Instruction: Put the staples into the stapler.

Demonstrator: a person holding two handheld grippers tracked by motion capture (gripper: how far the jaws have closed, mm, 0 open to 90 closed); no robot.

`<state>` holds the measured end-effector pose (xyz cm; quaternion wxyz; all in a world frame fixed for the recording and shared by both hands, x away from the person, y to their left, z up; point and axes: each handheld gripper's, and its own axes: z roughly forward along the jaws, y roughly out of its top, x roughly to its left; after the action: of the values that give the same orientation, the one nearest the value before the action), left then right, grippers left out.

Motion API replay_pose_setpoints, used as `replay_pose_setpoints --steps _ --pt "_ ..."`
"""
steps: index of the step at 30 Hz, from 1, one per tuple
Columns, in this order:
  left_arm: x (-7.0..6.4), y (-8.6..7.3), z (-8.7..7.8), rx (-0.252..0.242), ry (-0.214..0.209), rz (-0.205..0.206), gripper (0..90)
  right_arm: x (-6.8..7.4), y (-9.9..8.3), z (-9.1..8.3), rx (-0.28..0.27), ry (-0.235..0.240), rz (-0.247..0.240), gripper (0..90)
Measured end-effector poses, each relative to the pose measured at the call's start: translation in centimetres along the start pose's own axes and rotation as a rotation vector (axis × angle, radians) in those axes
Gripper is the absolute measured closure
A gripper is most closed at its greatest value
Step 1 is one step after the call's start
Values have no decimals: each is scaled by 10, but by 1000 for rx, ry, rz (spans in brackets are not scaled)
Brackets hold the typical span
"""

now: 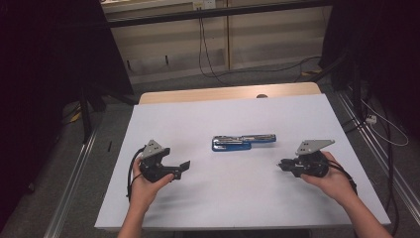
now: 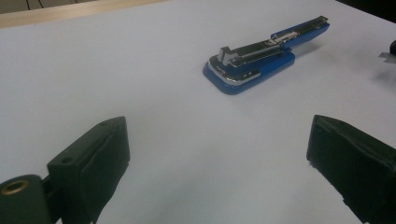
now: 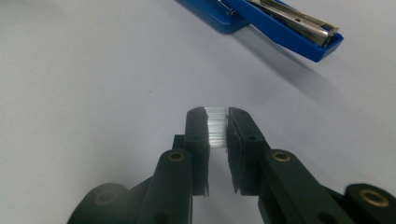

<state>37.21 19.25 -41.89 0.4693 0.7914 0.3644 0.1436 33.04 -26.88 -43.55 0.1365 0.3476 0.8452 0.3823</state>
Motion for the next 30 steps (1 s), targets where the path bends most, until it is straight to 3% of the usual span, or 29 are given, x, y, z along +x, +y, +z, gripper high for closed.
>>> replay_pose_setpoints --steps 30 --pt "4 -4 -7 0 14 -9 61 -3 41 21 -34 69 -60 797"
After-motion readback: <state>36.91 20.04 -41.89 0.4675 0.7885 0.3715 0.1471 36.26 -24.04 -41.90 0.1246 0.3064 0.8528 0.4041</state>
